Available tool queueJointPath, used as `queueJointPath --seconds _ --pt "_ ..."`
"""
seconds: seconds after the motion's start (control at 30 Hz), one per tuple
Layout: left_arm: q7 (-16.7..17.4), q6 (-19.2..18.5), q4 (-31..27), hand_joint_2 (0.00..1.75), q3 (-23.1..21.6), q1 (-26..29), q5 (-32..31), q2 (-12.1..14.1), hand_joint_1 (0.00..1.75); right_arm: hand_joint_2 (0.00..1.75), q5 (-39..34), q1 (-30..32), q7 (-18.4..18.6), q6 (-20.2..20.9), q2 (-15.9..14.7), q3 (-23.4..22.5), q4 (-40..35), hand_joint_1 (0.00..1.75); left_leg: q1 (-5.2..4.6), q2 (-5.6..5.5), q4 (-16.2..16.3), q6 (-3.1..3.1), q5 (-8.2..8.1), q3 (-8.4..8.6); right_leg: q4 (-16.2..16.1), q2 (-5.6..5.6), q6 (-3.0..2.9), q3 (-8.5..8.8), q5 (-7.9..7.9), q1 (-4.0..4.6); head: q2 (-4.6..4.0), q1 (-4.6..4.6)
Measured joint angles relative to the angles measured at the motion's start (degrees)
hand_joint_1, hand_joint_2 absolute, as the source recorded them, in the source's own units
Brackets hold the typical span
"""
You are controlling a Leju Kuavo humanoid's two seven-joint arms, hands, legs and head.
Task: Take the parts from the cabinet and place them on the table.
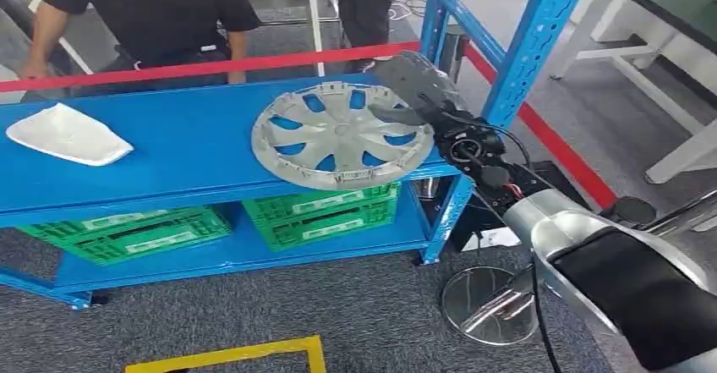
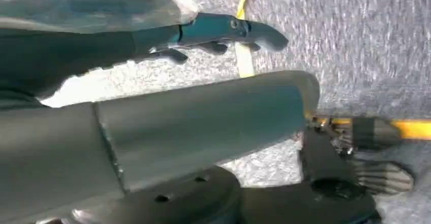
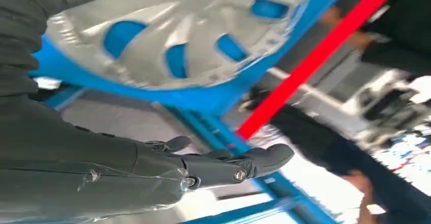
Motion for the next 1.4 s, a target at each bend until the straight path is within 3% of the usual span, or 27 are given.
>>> queueJointPath --seconds 0.03,0.07,0.1,0.23,0.47,0.77,1.4 --pt "-0.1 0.0 0.0 0.00 0.0 0.0 0.2 0.0 0.00 1.75 -0.5 0.2 -1.0 0.5 0.2 0.1 -0.1 0.00 0.05 -0.03 0.0 0.02 -0.03 0.03 -0.2 -0.18 0.27 0.17 0.22 -0.08 0.00 0.05" --pt "-0.1 0.0 0.0 0.00 0.0 0.0 0.4 0.1 0.00 1.75 -1.1 0.6 -2.1 1.3 0.4 0.1 -0.4 0.00 -0.01 -0.10 0.1 0.41 -0.18 0.05 -0.4 -0.22 1.40 0.24 0.38 -0.30 0.00 0.00" --pt "-0.1 0.0 0.0 0.00 0.0 0.1 0.5 0.1 0.00 1.75 -1.7 1.4 -3.2 2.6 0.7 0.2 -1.1 0.00 0.03 -0.10 0.1 0.43 -0.19 0.05 -0.4 -0.22 1.48 0.24 0.35 -0.30 -0.02 0.00" --pt "-0.2 0.0 0.0 0.00 0.0 0.3 0.5 0.5 0.00 1.75 -2.3 4.8 -4.4 4.5 1.0 0.8 -4.4 0.00 -0.02 -0.10 -0.2 0.40 -0.29 0.03 -0.4 -0.14 1.39 0.12 0.17 -0.37 0.00 0.02" --pt "-0.3 0.0 0.0 0.00 -0.3 0.2 0.4 1.1 0.00 1.75 -1.6 7.0 -2.1 4.7 1.2 2.6 -9.3 0.00 -0.04 -0.10 -0.5 0.34 -0.40 0.22 -0.4 -0.12 1.25 0.17 -0.04 -0.38 0.00 0.00" --pt "-0.1 0.2 0.0 0.00 -1.0 0.1 0.4 1.1 0.00 1.75 -0.7 7.3 -2.8 4.7 1.7 3.4 -10.1 0.00 -0.05 -0.09 -0.5 0.28 -0.34 0.30 -0.4 -0.13 1.15 0.26 0.04 -0.38 0.00 0.02" --pt "0.4 0.6 0.0 0.00 -1.1 0.4 1.3 1.4 0.00 1.75 -0.3 7.1 0.8 -2.6 0.3 0.0 -11.1 0.00 -0.07 -0.05 -0.5 0.28 -0.35 0.32 -0.5 -0.08 1.16 0.25 0.03 -0.41 0.00 0.02"
